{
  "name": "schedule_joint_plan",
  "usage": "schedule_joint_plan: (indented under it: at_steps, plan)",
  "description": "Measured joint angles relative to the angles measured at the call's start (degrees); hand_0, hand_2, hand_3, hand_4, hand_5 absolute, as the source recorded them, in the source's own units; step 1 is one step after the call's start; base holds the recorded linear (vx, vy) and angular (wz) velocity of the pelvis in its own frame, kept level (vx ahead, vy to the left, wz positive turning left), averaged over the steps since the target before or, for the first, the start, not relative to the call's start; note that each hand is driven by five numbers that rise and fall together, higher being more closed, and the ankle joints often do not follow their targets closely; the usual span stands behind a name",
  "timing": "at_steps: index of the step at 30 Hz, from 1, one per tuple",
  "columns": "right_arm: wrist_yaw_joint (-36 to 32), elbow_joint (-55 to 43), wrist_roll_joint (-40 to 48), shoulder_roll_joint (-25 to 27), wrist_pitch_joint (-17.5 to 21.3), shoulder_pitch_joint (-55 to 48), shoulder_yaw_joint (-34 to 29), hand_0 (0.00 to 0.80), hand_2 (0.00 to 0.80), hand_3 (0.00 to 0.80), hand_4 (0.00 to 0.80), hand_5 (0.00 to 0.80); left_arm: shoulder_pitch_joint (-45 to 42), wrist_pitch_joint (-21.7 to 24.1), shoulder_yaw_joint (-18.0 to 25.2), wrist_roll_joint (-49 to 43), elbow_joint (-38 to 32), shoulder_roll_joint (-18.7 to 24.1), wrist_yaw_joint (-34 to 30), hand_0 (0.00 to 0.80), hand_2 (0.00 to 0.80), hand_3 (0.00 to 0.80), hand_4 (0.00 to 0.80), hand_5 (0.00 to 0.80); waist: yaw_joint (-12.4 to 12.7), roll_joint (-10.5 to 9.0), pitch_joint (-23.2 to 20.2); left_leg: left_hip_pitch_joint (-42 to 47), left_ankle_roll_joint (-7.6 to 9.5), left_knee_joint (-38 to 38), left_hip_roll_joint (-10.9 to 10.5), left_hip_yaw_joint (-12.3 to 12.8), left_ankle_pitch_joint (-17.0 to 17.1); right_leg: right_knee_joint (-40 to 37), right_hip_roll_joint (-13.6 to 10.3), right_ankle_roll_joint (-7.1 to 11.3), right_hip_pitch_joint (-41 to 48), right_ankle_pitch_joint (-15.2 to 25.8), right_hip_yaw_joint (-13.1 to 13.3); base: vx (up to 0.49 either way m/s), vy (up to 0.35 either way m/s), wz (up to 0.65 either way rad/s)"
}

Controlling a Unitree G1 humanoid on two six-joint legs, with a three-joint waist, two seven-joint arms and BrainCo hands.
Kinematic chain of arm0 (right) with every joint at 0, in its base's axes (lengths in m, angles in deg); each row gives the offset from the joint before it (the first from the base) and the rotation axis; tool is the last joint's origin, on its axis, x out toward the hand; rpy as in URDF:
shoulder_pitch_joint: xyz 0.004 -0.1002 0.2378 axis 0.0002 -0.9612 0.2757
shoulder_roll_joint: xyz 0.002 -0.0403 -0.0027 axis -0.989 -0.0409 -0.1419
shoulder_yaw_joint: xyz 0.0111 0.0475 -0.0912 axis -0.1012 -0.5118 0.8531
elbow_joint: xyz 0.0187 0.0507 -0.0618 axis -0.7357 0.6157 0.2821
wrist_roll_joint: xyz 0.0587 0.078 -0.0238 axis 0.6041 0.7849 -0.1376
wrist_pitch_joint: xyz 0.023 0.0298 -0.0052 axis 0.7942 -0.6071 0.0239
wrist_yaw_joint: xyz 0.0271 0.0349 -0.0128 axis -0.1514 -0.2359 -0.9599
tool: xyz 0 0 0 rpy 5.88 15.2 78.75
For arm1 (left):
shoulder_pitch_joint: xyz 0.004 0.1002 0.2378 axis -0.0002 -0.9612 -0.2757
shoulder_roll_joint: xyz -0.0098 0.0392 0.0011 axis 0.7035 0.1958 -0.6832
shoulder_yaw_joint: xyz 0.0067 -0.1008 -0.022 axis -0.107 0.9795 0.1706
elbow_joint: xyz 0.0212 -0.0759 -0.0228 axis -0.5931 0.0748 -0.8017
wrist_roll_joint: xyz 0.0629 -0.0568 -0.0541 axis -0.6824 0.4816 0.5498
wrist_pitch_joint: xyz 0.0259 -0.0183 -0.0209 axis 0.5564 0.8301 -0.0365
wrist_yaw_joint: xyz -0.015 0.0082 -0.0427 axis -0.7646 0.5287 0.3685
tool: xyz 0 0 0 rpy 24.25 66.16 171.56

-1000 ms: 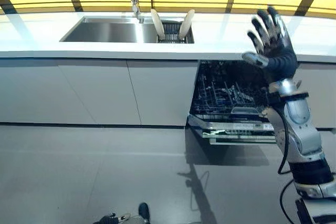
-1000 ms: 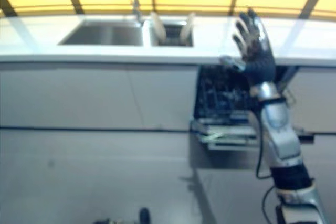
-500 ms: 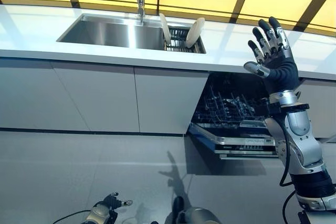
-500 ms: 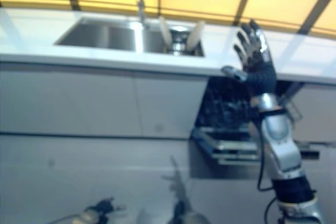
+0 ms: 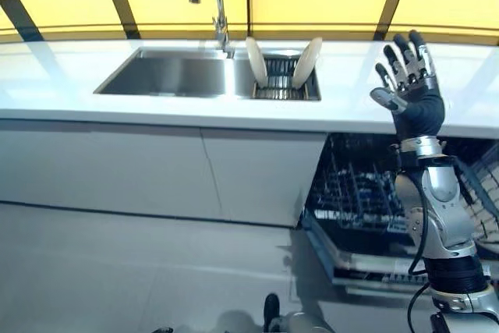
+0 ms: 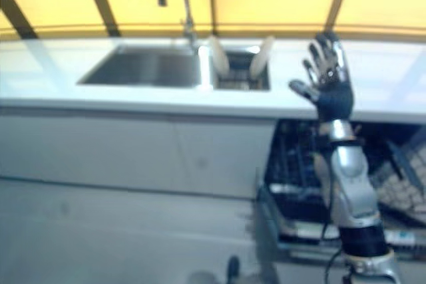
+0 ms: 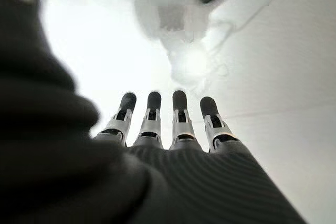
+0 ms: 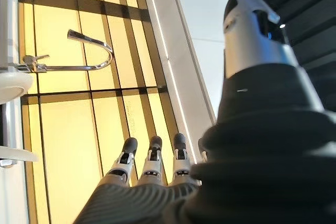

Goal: Take plates into dishwasher

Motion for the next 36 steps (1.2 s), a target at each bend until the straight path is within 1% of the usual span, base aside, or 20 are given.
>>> schedule_joint_plan:
  at_steps: [1,2,4,7,9,10,11,12,13,15,18,20,22,23,25,26,28,31,33,36]
  plan:
    - [-0.2,0.0,-0.2,0.0,0.0,0.0,0.6,0.0,0.0,0.0,0.0,0.0,-0.4,-0.1,0.1,0.0,-1.5,0.1,0.2,0.0,0.0,0.0,0.0,0.0,0.0,-0.09,0.0,-3.0,0.59,2.6,0.5,-0.2,-0.2,0.0,0.4,-3.48,1.0,-0.8,-0.1,0.34,-0.192,-0.13]
    - [-0.3,0.1,-0.5,0.1,0.0,0.0,1.0,0.0,0.0,0.0,0.0,0.0,-0.4,-0.1,0.0,0.0,-3.0,0.3,0.3,0.0,0.0,0.0,0.0,0.0,-0.5,-0.35,0.0,-5.7,1.71,2.6,0.7,-0.3,-0.5,-0.3,0.4,-3.98,1.9,-1.2,-0.6,0.305,-0.11,0.03]
    - [0.0,0.0,-1.6,0.2,0.0,0.3,2.5,0.0,0.0,0.0,0.0,0.0,-0.1,0.0,-0.2,0.0,-5.4,0.8,0.3,0.0,0.0,0.0,0.0,0.0,-0.4,-2.84,0.2,-7.0,2.56,-8.1,-1.2,0.3,-0.9,-1.0,-0.8,-4.75,3.9,-1.4,-0.9,0.327,-0.059,-0.09]
    - [1.6,-0.1,-3.1,0.6,-1.3,4.4,5.8,0.0,0.0,0.0,0.0,0.0,2.1,-0.1,-0.2,0.0,-6.4,1.0,0.1,0.0,0.0,0.0,0.0,0.0,-0.4,-6.94,1.9,-4.6,3.88,-31.8,-4.5,1.9,0.0,-1.2,-2.8,-3.05,4.6,-2.5,-1.4,0.326,0.018,-0.42]
    - [3.1,-0.1,-3.3,0.9,-1.8,5.8,6.1,0.0,0.0,0.0,0.0,0.0,3.4,-0.1,-1.0,0.0,-6.3,1.0,0.0,0.0,0.0,0.0,0.0,0.0,-1.0,-9.04,3.0,-0.1,6.74,-49.6,-8.1,1.0,2.6,-1.1,-4.0,-1.64,5.5,-3.3,-2.1,0.402,0.083,-0.21]
    - [3.5,0.3,-3.3,1.0,-1.9,5.8,6.2,0.0,0.0,0.0,0.0,0.0,3.6,-0.1,-1.8,0.0,-6.3,0.8,0.1,0.0,0.0,0.0,0.0,0.0,-1.7,-9.34,3.2,1.4,8.89,-56.0,-10.2,-0.3,4.4,0.2,-4.5,3.06,5.9,-6.2,-2.6,0.416,0.105,-0.13]
    - [3.8,1.0,-3.3,1.3,-2.0,5.7,6.4,0.0,0.0,0.0,0.0,0.0,3.6,0.0,-2.2,0.0,-6.3,-0.1,0.2,0.0,0.0,0.0,0.0,0.0,-2.5,-6.98,3.8,3.8,9.49,-62.1,-9.8,-3.6,5.2,5.2,-4.2,8.35,4.7,-9.8,-2.1,0.424,0.131,-0.37]
    - [3.8,0.9,-3.3,4.4,-2.4,6.6,6.6,0.0,0.0,0.0,0.0,0.0,3.5,0.1,-1.7,0.0,-6.4,-2.2,0.3,0.0,0.0,0.0,0.0,0.0,-2.6,-2.41,3.4,4.3,9.31,-65.2,-5.5,-8.5,5.5,16.6,-3.0,1.09,0.4,-12.8,1.1,0.408,0.176,-0.27]
    - [3.8,0.3,-3.3,5.5,-1.9,6.1,5.6,0.0,0.0,0.0,0.0,0.0,3.0,0.4,-1.2,0.0,-5.6,-2.8,0.6,0.0,0.0,0.0,0.0,0.0,-3.3,-2.05,3.4,3.4,5.3,-64.9,-4.0,-9.3,9.2,16.5,-4.6,-1.93,0.8,-15.7,0.4,0.526,0.279,-0.05]
    - [4.4,0.4,-3.2,4.9,-2.4,4.4,6.2,0.0,0.0,0.0,0.0,0.0,2.4,0.9,-1.1,0.0,-3.4,-1.8,0.7,0.0,0.0,0.0,0.0,0.0,-4.1,-5.1,2.2,3.3,5.37,-64.2,-5.3,-9.1,9.7,13.0,-7.7,-0.95,2.3,-14.9,-1.9,0.508,0.374,-0.06]
    - [4.2,0.6,-3.2,5.9,-2.3,5.7,5.5,0.0,0.0,0.0,0.0,0.0,2.3,0.9,-0.1,0.0,-0.9,-0.9,0.5,0.0,0.0,0.0,0.0,0.0,-3.4,-5.83,2.1,5.2,6.19,-63.6,-4.5,-5.6,10.1,6.9,-7.6,0.33,6.7,-12.4,-2.3,0.537,0.52,-0.12]
    - [3.9,0.6,-3.2,6.8,-2.3,5.6,5.5,0.0,0.0,0.0,0.0,0.0,2.5,1.0,-0.3,0.1,-1.3,-1.0,0.5,0.0,0.0,0.0,0.0,0.0,-3.1,-5.84,1.8,5.7,6.57,-61.4,-5.4,-3.7,10.1,6.2,-7.5,0.81,7.6,-12.2,-2.7,0.493,0.518,0.15]
    - [3.1,0.5,-2.8,7.2,-2.2,4.4,4.5,0.0,0.0,0.0,0.0,0.0,3.5,0.8,-0.8,0.7,-1.3,-0.9,0.2,0.0,0.0,0.0,0.0,0.0,-3.0,-6.01,1.8,5.1,8.06,-58.3,-7.3,-2.6,9.8,6.6,-7.8,2.03,7.7,-12.8,-3.2,0.442,0.492,0.17]
    - [3.1,0.5,-2.3,7.3,-2.1,3.1,3.6,0.0,0.0,0.0,0.0,0.0,4.1,0.7,-2.2,0.8,-1.4,-1.1,0.1,0.0,0.0,0.0,0.0,0.0,-3.0,-5.92,1.6,6.1,10.08,-59.4,-9.3,-1.7,10.6,8.7,-8.4,3.53,7.1,-13.8,-3.4,0.381,0.431,0.18]
    - [3.2,0.6,-1.9,7.0,-1.8,1.0,2.6,0.0,0.0,0.0,0.0,0.0,4.8,0.6,-3.7,1.9,-1.4,-1.2,0.2,0.0,0.0,0.0,0.0,0.0,-2.9,-6.13,1.5,6.9,11.84,-60.6,-10.2,-1.7,11.6,14.5,-9.7,5.42,4.8,-15.1,-2.9,0.251,0.286,0.04]
    - [3.1,0.5,-1.8,6.9,-1.6,-0.6,2.5,0.0,0.0,0.0,0.0,0.0,4.7,0.6,-4.6,1.9,-1.8,-1.0,0.1,0.0,0.0,0.0,0.0,0.0,-3.2,-6.19,1.4,7.4,12.06,-60.8,-10.6,-1.8,11.3,20.5,-11.1,5.62,2.5,-15.5,-2.4,0.343,0.391,0.04]
    - [3.2,-0.2,-1.9,6.6,-1.4,-2.5,2.1,0.0,0.0,0.0,0.0,0.0,4.6,0.5,-6.4,1.9,-2.0,0.1,0.4,0.0,0.0,0.0,0.0,0.0,-3.2,-6.88,0.8,8.9,14.84,-61.0,-12.4,-1.6,9.8,30.4,-15.8,5.67,-1.9,-16.1,-2.2,0.431,0.465,0.07]
    - [3.3,-0.6,-2.0,5.4,-0.6,-2.5,1.8,0.0,0.0,0.0,0.0,0.0,4.8,0.0,-6.7,1.8,-2.0,1.0,0.8,0.0,0.0,0.0,0.0,0.0,-3.0,-6.67,0.5,8.9,15.95,-61.2,-13.2,-1.3,9.0,33.2,-20.2,6.79,-3.7,-15.4,-2.2,0.281,0.241,-0.01]
    - [3.3,-0.5,-2.2,4.5,-0.6,-2.6,1.7,0.0,0.0,0.0,0.0,0.0,4.9,-0.7,-7.7,1.7,-2.1,2.3,0.9,0.0,0.0,0.0,0.0,0.0,-1.8,-6.29,0.3,9.3,16.69,-61.6,-13.3,-1.0,8.9,33.8,-22.3,9.91,-3.6,-13.5,-1.9,0.208,0.22,-0.09]
    - [3.5,-0.5,-2.7,4.5,-0.6,-2.4,1.7,0.0,0.0,0.0,0.0,0.0,4.6,-2.8,-7.9,1.6,-3.3,2.9,0.9,0.0,0.0,0.0,0.0,0.0,-0.2,-5.31,0.7,10.8,17.33,-63.4,-13.2,0.2,9.2,32.5,-22.4,11.89,-3.6,-12.4,-2.0,0.069,0.084,-0.22]
